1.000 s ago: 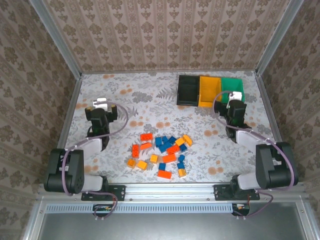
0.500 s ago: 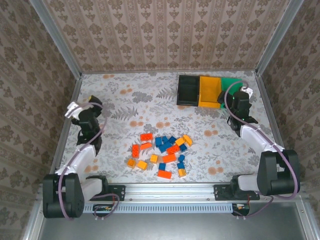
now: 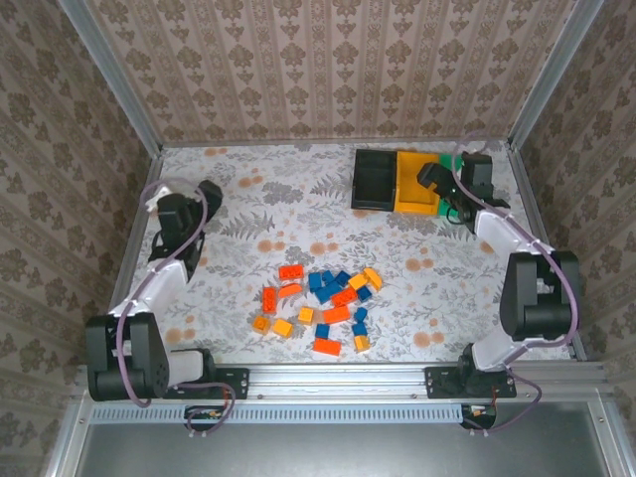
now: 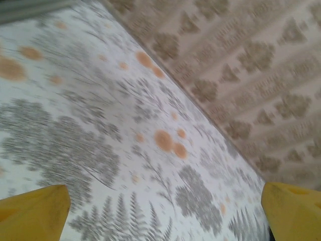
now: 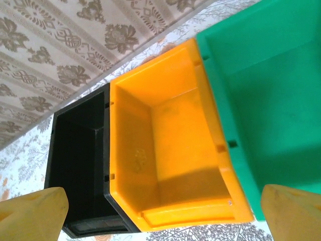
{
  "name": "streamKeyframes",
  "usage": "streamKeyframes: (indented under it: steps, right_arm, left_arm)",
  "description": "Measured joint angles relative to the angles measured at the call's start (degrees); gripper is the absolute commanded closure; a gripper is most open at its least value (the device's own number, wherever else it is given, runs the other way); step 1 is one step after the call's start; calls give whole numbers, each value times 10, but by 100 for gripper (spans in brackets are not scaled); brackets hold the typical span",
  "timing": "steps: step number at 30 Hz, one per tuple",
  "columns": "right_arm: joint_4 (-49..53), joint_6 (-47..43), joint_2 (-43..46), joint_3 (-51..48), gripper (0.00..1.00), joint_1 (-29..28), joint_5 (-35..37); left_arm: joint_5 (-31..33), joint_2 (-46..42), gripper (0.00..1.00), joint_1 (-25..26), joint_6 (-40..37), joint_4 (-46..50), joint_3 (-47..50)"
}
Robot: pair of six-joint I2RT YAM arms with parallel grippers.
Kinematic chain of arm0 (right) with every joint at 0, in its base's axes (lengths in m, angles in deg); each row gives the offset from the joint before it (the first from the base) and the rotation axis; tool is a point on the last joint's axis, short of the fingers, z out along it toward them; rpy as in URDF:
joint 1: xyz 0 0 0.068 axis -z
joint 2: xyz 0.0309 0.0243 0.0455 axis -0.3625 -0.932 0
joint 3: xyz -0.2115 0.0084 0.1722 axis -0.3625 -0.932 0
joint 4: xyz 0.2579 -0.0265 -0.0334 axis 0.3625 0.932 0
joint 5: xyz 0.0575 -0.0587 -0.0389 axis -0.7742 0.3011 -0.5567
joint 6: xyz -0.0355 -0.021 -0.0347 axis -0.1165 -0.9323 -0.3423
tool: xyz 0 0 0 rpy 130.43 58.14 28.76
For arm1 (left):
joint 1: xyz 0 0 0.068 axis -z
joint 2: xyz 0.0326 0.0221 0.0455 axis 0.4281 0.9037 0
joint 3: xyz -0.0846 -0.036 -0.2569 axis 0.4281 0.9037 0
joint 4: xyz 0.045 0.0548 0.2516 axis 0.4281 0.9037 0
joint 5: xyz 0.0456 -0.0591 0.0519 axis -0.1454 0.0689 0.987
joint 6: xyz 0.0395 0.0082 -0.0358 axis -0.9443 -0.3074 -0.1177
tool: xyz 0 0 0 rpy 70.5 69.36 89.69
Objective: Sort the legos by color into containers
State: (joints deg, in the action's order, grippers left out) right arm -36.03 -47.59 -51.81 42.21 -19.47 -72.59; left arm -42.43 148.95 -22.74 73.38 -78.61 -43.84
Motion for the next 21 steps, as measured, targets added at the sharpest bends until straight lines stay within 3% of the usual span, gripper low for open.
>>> streamKeyframes:
  steps: [4, 8, 16, 21]
  right_arm:
    - [69, -32, -65, 91, 14, -33, 23]
    - [117, -41, -118, 147, 24, -56, 70]
    - [185, -40, -163, 205, 27, -29, 135]
    - [212, -45, -209, 260, 41, -16, 142]
  left_arm:
    - [-3, 7, 3, 60, -34, 71, -40]
    - [-20, 17, 7, 71, -42, 121, -53]
    - [-51, 23, 6, 87, -52, 160, -44]
    - [-60, 4, 6, 102, -61, 170, -29]
